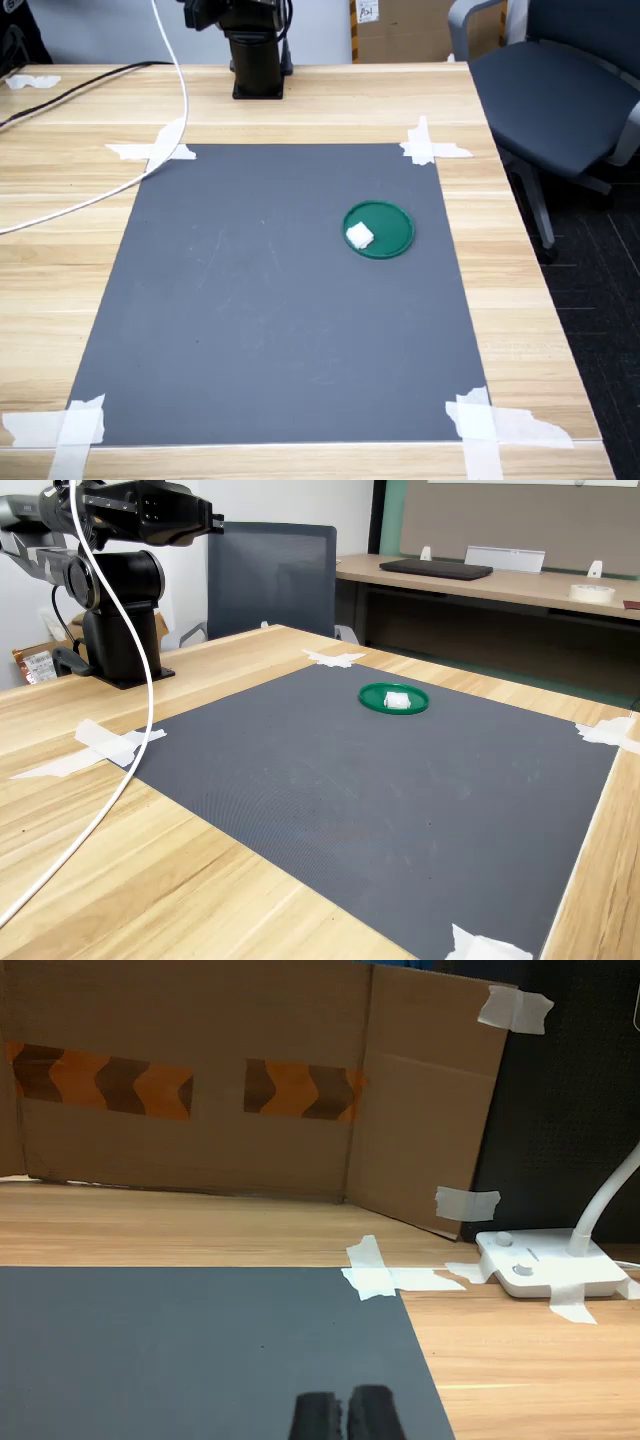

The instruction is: Grasp a white terminal and put it in the green lid.

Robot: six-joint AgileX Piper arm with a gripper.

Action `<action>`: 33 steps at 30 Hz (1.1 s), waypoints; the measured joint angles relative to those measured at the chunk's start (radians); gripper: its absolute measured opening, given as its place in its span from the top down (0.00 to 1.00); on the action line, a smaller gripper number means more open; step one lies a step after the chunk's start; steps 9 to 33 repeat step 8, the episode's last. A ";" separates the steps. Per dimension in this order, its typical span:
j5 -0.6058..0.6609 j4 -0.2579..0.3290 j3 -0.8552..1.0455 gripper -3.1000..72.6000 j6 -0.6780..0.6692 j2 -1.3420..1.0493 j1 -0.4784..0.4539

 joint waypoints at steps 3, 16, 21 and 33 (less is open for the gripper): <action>0.000 0.000 0.000 1.00 0.000 0.000 0.000; 0.010 0.001 0.000 1.00 0.000 0.000 0.000; 0.010 0.001 0.000 1.00 0.000 0.000 0.000; 0.010 0.001 0.000 1.00 0.000 0.000 0.000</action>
